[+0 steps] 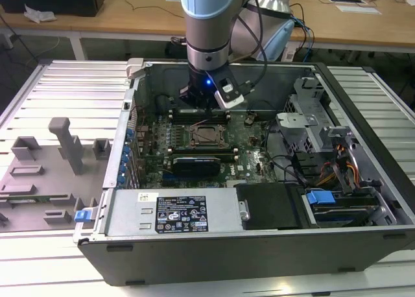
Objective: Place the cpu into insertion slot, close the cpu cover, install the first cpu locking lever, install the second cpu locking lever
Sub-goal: 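Install the first cpu locking lever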
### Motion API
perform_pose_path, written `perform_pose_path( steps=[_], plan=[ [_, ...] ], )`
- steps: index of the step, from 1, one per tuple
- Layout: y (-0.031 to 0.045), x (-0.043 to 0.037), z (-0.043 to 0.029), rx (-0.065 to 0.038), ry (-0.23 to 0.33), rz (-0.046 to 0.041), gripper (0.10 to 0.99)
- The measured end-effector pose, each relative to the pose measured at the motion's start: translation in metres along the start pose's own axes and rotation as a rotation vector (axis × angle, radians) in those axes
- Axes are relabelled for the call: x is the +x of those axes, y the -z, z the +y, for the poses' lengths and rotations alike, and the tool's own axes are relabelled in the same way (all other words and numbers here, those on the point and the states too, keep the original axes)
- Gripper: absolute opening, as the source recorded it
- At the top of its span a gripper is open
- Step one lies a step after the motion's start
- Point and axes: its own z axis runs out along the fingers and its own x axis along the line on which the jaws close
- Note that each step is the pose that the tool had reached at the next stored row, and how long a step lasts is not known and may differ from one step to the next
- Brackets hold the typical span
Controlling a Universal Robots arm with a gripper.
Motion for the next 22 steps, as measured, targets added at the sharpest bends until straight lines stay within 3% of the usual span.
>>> perform_pose_path(
  steps=[2, 7, 12, 16, 18, 22],
  plan=[
    [-0.001, 0.0001, 0.0013, 0.003, -0.003, -0.0008, 0.106],
    [-0.0042, 0.0004, 0.0012, 0.026, -0.03, -0.0096, 0.106],
    [-0.007, 0.0007, 0.0041, 0.045, -0.034, -0.0256, 0.106],
    [-0.0101, 0.0018, 0.0097, 0.048, -0.034, -0.0376, 0.106],
    [-0.0116, 0.002, 0.0099, 0.057, -0.032, -0.0497, 0.106],
    [-0.0137, 0.0026, 0.0095, 0.062, -0.032, -0.0626, 0.106]
  ],
)
